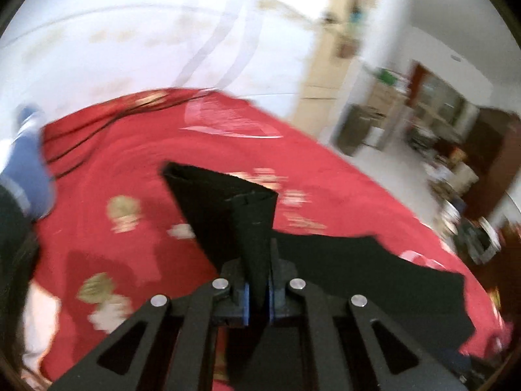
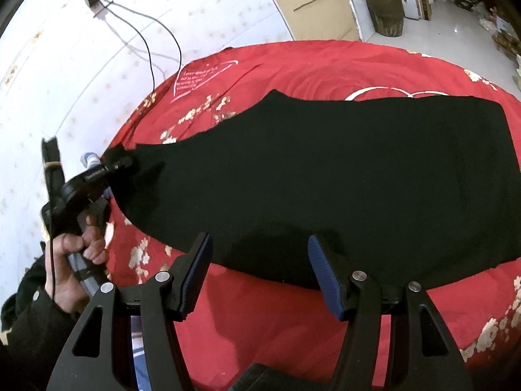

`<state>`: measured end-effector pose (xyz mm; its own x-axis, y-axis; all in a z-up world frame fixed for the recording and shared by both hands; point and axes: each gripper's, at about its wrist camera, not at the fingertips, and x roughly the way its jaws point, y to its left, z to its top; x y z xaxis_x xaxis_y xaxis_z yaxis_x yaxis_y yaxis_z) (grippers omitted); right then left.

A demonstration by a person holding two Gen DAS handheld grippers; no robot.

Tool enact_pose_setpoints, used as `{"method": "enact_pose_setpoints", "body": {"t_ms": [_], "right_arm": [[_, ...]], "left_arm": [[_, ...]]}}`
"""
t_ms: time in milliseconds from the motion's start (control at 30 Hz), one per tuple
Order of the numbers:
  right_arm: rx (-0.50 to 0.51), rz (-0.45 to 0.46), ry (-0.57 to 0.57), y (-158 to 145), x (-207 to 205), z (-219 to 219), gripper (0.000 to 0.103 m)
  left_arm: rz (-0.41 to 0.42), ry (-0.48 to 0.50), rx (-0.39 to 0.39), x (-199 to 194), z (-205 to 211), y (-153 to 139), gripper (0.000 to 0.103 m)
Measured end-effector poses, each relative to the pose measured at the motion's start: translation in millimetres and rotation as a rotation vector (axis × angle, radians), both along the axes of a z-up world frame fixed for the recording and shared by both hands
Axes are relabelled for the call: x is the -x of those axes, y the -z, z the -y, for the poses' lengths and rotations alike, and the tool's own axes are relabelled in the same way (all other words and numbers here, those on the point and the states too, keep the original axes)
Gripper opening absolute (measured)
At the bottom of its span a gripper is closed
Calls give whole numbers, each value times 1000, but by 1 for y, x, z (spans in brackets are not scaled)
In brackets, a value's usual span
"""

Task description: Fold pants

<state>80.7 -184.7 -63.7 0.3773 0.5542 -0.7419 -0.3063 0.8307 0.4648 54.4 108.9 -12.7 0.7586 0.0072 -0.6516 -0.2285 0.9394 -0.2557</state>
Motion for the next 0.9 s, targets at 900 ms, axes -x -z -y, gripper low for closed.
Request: {"method": "enact_pose_setpoints", "body": {"t_ms": [900], "right_arm": [[-122, -91, 159, 8, -38, 50, 61]], "left_arm": [[-74, 334, 92, 14, 84, -1, 37]]}}
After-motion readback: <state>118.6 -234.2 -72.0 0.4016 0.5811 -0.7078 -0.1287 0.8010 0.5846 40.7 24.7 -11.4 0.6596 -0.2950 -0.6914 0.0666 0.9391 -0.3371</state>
